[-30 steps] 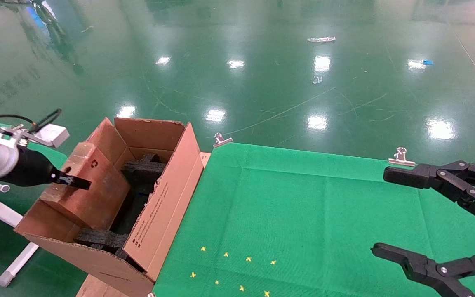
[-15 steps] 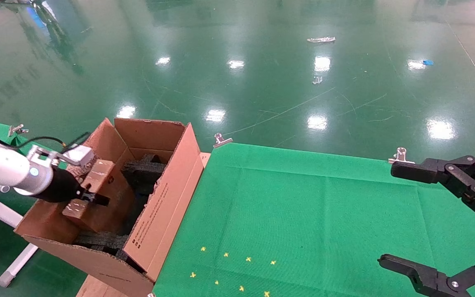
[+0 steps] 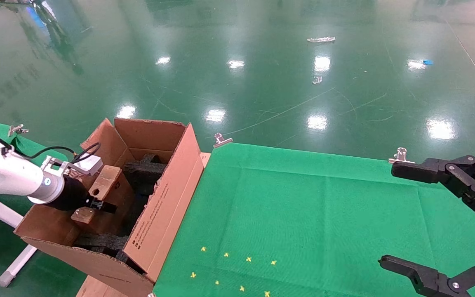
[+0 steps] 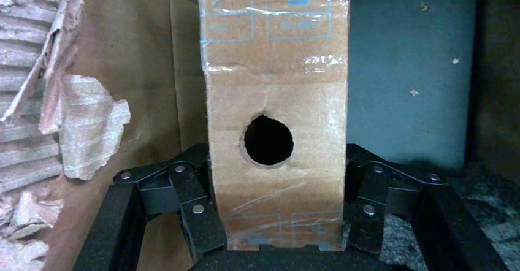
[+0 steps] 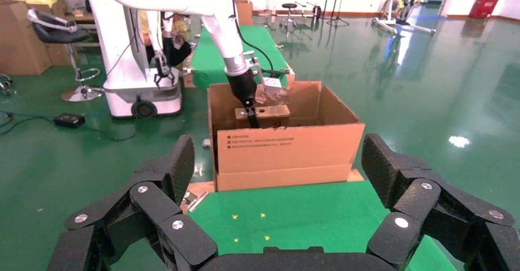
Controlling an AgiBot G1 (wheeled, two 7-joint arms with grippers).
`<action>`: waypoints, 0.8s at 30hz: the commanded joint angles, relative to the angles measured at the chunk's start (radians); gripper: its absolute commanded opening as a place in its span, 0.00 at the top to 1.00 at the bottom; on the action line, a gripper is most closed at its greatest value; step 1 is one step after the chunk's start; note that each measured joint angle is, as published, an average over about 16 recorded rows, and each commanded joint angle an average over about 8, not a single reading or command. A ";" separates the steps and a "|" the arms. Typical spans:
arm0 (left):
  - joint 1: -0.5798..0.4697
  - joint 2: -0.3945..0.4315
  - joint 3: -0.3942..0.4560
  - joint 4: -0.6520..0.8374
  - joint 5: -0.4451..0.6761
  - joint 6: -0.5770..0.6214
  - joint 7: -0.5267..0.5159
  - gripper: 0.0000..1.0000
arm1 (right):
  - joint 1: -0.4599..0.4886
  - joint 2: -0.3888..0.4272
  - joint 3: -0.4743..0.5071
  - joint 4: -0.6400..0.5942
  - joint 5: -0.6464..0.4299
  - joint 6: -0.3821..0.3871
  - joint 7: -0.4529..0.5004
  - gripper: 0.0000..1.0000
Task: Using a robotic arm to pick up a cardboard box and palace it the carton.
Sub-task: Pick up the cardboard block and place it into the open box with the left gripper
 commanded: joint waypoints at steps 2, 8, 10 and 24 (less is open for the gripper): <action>-0.013 0.002 -0.008 0.017 -0.011 0.012 0.030 0.00 | 0.000 0.000 0.000 0.000 0.000 0.000 0.000 0.00; -0.022 0.011 -0.014 0.048 -0.018 0.023 0.057 0.00 | 0.000 0.000 0.000 0.000 0.000 0.000 0.000 0.00; -0.024 0.014 -0.015 0.057 -0.019 0.026 0.063 0.00 | 0.000 0.000 -0.001 0.000 0.000 0.000 0.000 0.00; -0.062 0.022 -0.009 0.097 -0.011 0.051 0.077 0.00 | 0.000 0.001 -0.001 0.000 0.001 0.001 -0.001 0.00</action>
